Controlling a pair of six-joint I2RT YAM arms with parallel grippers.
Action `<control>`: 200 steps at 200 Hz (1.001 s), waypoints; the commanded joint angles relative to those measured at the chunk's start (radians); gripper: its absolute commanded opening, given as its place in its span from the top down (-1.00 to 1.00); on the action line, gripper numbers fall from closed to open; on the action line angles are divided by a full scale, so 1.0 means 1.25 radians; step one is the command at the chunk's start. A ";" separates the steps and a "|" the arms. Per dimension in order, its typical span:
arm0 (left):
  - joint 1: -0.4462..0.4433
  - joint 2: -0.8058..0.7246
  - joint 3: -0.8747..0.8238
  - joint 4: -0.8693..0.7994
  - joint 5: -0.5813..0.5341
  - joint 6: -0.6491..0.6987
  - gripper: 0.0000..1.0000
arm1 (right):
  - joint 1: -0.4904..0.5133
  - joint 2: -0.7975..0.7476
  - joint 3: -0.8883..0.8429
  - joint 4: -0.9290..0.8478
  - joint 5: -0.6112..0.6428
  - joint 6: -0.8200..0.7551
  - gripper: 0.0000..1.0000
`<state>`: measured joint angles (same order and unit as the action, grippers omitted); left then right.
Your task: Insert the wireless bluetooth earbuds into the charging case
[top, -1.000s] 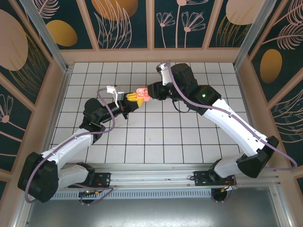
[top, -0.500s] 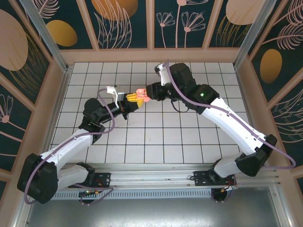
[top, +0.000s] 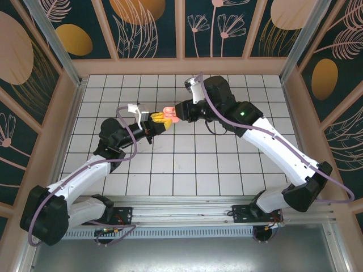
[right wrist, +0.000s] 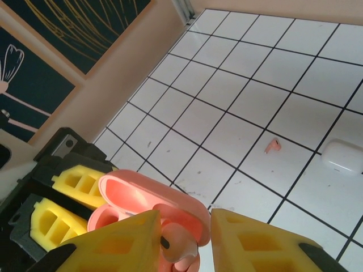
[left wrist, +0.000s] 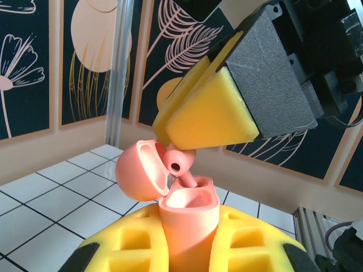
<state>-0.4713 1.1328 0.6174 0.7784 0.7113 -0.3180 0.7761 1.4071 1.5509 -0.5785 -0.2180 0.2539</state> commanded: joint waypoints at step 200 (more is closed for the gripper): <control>0.000 0.006 0.022 0.049 0.024 -0.012 1.00 | 0.013 0.028 0.022 -0.012 -0.037 0.040 0.33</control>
<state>-0.4652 1.1507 0.6174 0.7738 0.7139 -0.3267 0.7689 1.4277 1.5314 -0.5785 -0.2909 0.2775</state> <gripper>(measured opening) 0.106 0.313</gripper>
